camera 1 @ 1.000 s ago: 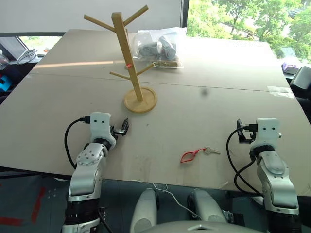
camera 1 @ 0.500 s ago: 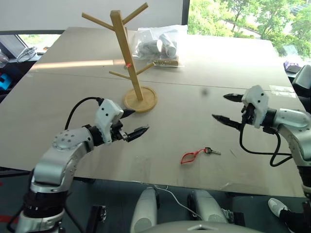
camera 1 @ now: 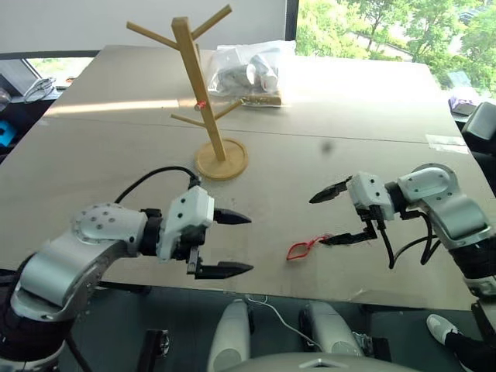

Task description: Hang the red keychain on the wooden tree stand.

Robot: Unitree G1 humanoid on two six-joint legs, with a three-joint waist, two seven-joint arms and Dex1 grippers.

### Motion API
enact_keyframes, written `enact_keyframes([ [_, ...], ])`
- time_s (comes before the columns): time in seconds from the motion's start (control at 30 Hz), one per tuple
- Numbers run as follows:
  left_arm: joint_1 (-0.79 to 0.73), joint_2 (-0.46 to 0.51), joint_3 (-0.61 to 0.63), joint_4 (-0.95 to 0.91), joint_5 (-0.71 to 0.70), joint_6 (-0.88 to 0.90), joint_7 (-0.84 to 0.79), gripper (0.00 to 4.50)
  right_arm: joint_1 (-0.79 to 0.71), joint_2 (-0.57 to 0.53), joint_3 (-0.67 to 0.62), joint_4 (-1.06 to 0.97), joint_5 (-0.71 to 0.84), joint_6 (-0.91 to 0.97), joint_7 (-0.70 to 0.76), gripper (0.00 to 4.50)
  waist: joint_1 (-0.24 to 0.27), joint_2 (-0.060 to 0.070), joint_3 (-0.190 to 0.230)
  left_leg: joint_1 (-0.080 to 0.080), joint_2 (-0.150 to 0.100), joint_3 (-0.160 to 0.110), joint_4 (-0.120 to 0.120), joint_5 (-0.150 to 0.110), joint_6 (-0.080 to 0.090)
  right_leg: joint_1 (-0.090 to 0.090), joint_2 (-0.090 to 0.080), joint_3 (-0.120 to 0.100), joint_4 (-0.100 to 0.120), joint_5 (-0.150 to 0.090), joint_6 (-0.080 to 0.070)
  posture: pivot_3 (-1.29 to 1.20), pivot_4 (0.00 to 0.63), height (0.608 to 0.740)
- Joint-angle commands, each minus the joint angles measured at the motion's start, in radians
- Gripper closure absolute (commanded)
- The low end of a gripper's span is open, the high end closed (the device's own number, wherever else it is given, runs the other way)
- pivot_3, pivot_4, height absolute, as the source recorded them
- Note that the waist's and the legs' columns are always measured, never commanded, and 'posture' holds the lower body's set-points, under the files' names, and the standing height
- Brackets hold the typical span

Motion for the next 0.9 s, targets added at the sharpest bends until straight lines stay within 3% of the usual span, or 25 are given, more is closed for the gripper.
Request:
enact_keyframes([
  [0.03, 0.012, 0.018, 0.041, -0.047, -0.018, -0.019, -0.002, 0.09, -0.021, -0.002, 0.015, 0.029, -0.028, -0.102, 0.072, 0.0, 0.005, 0.0, 0.0, 0.0, 0.0, 0.0, 0.0, 0.0, 0.0, 0.0, 0.0, 0.0, 0.0, 0.0, 0.0, 0.0, 0.15, 0.74],
  [0.57, 0.093, 0.009, 0.06, -0.106, -0.024, -0.032, 0.029, 0.09, -0.062, 0.072, 0.112, 0.253, -0.123, -0.423, 0.111, 0.0, -0.002, 0.0, 0.001, 0.0, 0.0, 0.0, 0.001, 0.0, 0.0, 0.0, 0.0, 0.0, 0.001, 0.0, 0.0, 0.0, 0.15, 0.74],
  [0.9, 0.103, 0.013, 0.056, -0.098, -0.019, -0.052, 0.02, 0.09, -0.065, 0.058, 0.118, 0.251, -0.092, -0.371, 0.131, 0.0, -0.002, 0.0, 0.001, 0.001, 0.0, 0.0, 0.001, 0.0, 0.0, 0.0, 0.0, 0.0, 0.001, 0.0, 0.0, 0.0, 0.15, 0.74],
])
